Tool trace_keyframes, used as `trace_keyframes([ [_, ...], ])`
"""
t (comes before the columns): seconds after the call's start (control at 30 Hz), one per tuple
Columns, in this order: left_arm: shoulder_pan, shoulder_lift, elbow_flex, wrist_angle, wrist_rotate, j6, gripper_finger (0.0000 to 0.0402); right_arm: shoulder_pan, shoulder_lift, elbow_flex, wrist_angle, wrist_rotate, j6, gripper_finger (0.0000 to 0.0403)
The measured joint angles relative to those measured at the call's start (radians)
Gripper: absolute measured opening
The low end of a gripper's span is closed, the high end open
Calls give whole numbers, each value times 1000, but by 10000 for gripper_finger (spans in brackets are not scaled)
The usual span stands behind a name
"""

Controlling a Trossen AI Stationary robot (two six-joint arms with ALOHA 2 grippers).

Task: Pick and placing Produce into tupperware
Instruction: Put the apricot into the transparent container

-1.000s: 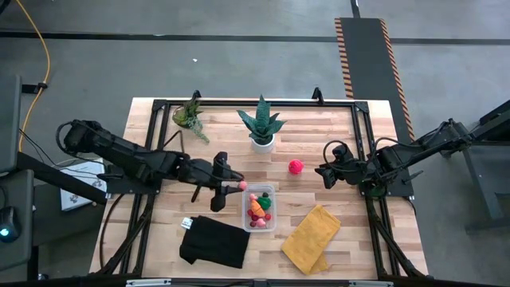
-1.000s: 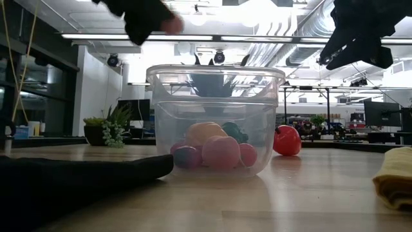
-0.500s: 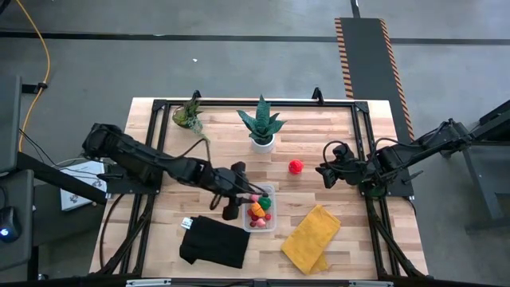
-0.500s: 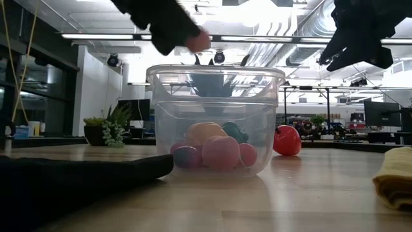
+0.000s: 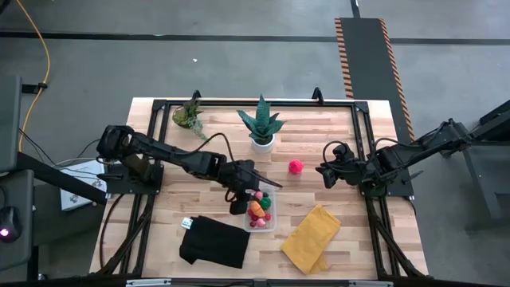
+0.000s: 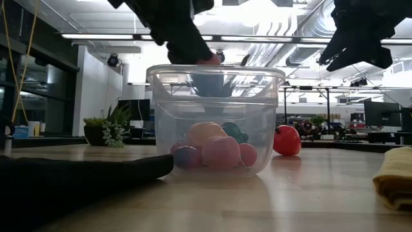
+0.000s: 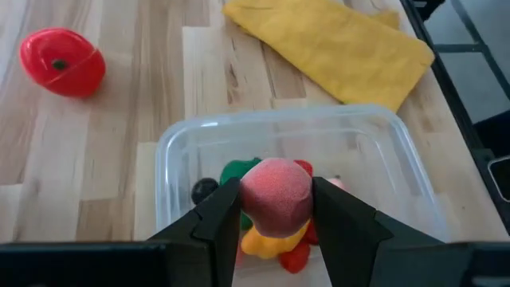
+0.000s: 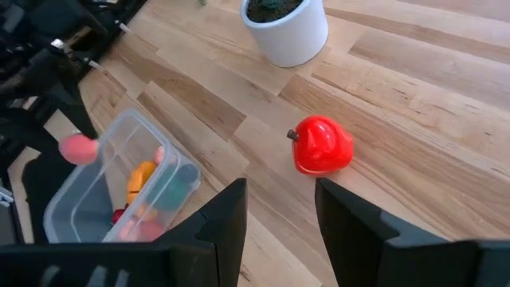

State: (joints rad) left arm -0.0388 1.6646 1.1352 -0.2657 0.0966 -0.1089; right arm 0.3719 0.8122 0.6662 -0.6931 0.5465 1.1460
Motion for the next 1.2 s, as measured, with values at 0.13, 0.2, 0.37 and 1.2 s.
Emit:
trace_keyframes([
  [0.13,7,7,-2,-43,13,-3,134,0,0,0,-3,0,-3,141],
  [0.2,7,16,0,-39,15,-3,134,0,0,0,-9,0,-11,141],
  [0.37,6,35,0,-38,27,-31,134,0,0,0,-10,2,-29,141],
  [1.2,6,82,-2,-27,33,-54,135,0,0,0,-23,18,-29,141],
])
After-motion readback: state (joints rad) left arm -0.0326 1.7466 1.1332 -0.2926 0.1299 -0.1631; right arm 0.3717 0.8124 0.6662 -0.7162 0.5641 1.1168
